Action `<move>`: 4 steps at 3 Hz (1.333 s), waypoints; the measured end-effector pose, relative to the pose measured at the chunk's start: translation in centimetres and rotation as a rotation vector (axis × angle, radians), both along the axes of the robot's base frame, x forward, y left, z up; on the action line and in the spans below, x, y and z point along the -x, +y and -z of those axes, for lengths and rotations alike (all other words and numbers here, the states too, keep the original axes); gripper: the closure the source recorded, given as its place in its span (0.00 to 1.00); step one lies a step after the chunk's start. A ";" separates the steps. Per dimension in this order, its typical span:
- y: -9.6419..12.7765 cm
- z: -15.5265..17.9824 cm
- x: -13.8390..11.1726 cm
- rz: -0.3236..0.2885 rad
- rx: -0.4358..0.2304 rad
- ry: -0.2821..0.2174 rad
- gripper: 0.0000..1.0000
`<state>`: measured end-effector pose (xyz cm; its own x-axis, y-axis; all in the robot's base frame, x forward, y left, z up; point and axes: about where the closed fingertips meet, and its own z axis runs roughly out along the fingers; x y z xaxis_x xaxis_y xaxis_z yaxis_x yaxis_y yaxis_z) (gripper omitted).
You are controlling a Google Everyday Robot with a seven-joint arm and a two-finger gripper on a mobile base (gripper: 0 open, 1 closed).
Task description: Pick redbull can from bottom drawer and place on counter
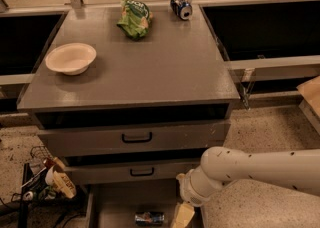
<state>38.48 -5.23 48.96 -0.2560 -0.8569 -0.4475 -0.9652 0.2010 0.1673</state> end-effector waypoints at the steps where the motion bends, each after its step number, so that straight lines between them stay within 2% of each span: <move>1: 0.1 0.3 0.1 -0.001 -0.002 0.003 0.00; 2: 1.0 2.0 0.5 -0.007 -0.015 0.019 0.00; 3: 1.9 4.3 0.9 0.016 -0.019 0.001 0.00; 4: 3.0 8.1 0.8 0.035 -0.028 0.026 0.00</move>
Offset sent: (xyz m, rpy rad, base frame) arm -0.0085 0.0176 -0.0372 0.0303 0.0329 0.0099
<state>37.67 -2.24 40.87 -0.2977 -0.8346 -0.4635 -0.9528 0.2296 0.1987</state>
